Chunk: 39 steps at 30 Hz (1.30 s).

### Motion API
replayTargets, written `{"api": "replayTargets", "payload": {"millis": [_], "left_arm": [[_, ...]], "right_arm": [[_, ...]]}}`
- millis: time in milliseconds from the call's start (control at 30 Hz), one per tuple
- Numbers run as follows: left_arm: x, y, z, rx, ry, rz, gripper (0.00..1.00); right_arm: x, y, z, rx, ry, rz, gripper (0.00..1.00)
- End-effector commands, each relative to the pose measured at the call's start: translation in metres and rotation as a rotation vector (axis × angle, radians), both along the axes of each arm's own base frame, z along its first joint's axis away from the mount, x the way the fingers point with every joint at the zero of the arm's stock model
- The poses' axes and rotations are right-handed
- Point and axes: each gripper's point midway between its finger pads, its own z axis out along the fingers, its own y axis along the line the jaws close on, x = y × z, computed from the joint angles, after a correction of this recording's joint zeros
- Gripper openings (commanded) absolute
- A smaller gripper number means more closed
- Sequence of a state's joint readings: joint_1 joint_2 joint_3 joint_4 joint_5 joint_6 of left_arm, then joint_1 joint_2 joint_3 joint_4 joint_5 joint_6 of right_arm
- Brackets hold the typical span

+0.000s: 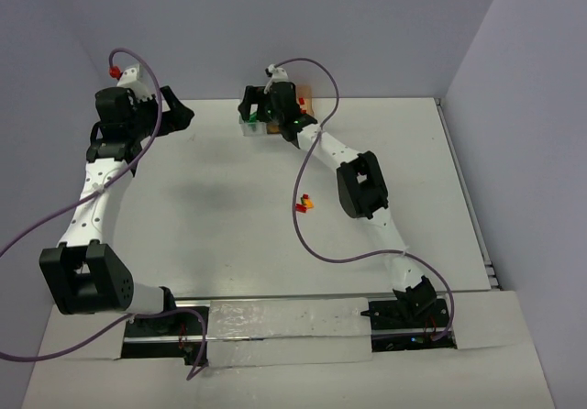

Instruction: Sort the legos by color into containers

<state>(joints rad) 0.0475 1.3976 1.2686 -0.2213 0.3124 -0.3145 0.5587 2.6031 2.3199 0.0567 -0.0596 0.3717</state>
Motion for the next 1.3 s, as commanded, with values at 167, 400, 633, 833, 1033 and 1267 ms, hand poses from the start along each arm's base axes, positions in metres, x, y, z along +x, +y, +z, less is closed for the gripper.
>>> {"api": "replayTargets", "payload": {"millis": [167, 400, 633, 833, 1033, 1267], "left_arm": [[-0.010, -0.007, 0.018, 0.008, -0.058, -0.057, 0.99], [-0.030, -0.028, -0.002, 0.095, -0.045, -0.270, 0.99], [-0.035, -0.029, -0.010, 0.128, -0.055, -0.297, 0.99], [-0.033, -0.032, -0.015, 0.106, -0.041, -0.307, 0.99], [-0.035, -0.037, -0.016, 0.100, -0.046, -0.342, 0.99], [-0.031, -0.037, -0.020, 0.103, -0.034, -0.341, 0.99]], "right_arm": [[-0.055, -0.021, 0.159, -0.015, -0.173, 0.105, 1.00], [-0.137, -0.090, 0.130, -0.279, -0.014, 0.241, 1.00], [-0.225, -0.161, 0.051, -0.530, 0.235, 0.398, 0.94], [-0.270, -0.188, 0.014, -0.616, 0.385, 0.451, 0.79], [-0.280, -0.201, -0.019, -0.721, 0.416, 0.496, 0.64], [-0.269, -0.196, -0.050, -0.739, 0.459, 0.472, 0.54]]}}
